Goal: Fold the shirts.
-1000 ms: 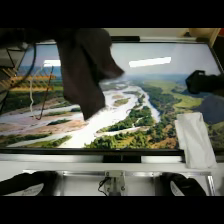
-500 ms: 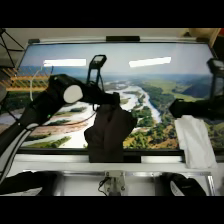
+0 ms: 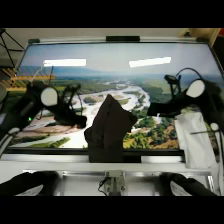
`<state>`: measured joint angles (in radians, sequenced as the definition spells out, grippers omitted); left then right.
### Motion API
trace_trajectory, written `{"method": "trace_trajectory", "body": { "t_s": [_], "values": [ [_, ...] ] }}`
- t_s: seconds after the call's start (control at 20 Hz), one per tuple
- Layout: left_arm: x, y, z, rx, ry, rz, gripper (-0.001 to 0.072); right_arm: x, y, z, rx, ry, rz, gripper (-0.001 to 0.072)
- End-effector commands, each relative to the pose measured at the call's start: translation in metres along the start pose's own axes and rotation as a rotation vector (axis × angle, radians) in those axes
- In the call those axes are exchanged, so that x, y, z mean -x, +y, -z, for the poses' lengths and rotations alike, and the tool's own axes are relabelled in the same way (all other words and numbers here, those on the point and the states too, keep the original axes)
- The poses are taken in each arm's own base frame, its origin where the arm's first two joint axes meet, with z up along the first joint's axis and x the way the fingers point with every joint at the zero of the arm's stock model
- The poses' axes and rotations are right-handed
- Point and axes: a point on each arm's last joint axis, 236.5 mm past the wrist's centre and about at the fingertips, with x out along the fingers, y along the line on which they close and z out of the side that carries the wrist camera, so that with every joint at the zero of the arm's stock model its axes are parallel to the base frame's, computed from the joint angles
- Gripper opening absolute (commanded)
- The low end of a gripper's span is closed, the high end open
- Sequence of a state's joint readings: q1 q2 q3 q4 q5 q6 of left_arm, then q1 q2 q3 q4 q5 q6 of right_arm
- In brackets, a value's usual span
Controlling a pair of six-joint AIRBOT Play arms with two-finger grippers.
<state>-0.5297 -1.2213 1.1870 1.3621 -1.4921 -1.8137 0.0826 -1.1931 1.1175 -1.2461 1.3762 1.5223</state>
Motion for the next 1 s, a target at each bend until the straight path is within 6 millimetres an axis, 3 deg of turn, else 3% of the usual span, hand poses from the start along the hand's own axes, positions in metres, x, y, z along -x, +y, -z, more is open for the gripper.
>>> {"method": "trace_trajectory", "body": {
  "t_s": [0.0, 0.15, 0.35, 0.5, 0.55, 0.65, 0.75, 0.8, 0.85, 0.9, 0.95],
  "values": [
    [-0.065, -0.026, 0.075, 0.078, 0.150, 0.172, 0.0675, -0.052, 0.002, 0.004, 0.019, 0.144, -0.083, 0.0676],
    [-0.100, -0.050, 0.079, 0.162, 0.115, 0.286, 0.0666, -0.082, 0.015, 0.006, 0.008, 0.219, -0.192, 0.0676],
    [-0.127, -0.043, 0.077, 0.199, 0.124, 0.259, 0.0663, -0.107, 0.018, 0.000, -0.022, 0.229, -0.226, 0.0676],
    [-0.143, -0.040, 0.071, 0.227, 0.128, 0.244, 0.0656, -0.119, 0.030, -0.002, -0.005, 0.229, -0.257, 0.0676],
    [-0.146, -0.040, 0.067, 0.236, 0.118, 0.247, 0.0622, -0.122, 0.034, -0.002, 0.003, 0.226, -0.259, 0.0676],
    [-0.147, -0.043, 0.060, 0.254, 0.092, 0.264, 0.0476, -0.128, 0.040, -0.008, 0.023, 0.195, -0.247, 0.0676],
    [-0.147, -0.044, 0.053, 0.261, 0.068, 0.270, 0.0231, -0.133, 0.045, -0.019, 0.036, 0.141, -0.233, 0.0674],
    [-0.147, -0.044, 0.053, 0.261, 0.065, 0.271, 0.0147, -0.135, 0.049, -0.024, 0.042, 0.119, -0.231, 0.0567],
    [-0.146, -0.043, 0.053, 0.253, 0.064, 0.271, 0.0037, -0.136, 0.053, -0.026, 0.043, 0.109, -0.238, 0.0278],
    [-0.144, -0.043, 0.054, 0.218, 0.064, 0.274, 0.0040, -0.135, 0.058, -0.024, 0.039, 0.115, -0.252, 0.0052],
    [-0.137, -0.043, 0.053, 0.182, 0.065, 0.276, 0.0038, -0.129, 0.060, -0.022, 0.049, 0.137, -0.262, 0.0053]
  ]
}}
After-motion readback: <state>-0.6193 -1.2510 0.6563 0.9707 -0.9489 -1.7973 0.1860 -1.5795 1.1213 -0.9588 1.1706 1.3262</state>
